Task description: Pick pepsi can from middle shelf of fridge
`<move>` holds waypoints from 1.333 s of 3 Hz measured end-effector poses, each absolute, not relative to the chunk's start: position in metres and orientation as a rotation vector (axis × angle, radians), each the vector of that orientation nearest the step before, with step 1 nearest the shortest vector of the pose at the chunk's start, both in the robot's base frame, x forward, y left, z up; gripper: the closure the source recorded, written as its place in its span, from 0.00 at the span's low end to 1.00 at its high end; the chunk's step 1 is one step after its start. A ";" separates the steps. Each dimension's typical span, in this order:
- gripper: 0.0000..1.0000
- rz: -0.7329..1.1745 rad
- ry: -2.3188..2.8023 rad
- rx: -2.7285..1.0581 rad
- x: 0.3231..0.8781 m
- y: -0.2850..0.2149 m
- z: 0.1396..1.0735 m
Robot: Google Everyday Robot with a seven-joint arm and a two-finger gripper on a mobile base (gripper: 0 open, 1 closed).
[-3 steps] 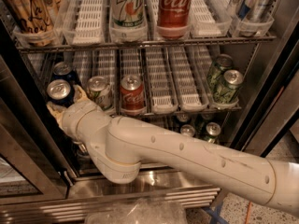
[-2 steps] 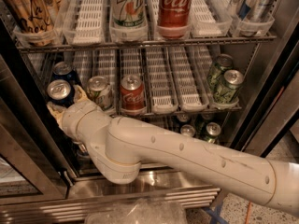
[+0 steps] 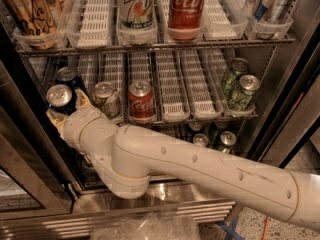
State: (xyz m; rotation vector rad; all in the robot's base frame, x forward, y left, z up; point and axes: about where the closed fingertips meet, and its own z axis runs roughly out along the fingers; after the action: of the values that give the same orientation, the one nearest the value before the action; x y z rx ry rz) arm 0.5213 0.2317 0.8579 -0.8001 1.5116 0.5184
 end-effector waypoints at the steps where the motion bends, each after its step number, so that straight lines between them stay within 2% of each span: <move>1: 1.00 0.517 1.529 -0.831 0.509 0.229 0.868; 3: 1.00 0.562 1.581 -0.828 0.502 0.234 0.861; 4: 1.00 0.538 1.620 -0.818 0.476 0.224 0.854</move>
Offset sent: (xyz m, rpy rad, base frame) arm -0.0391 -0.0114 0.0297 -0.0925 0.0969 0.0479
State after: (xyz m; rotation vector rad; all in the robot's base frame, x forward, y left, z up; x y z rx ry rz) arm 0.4764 0.2239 0.8542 -0.8179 1.6196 0.5375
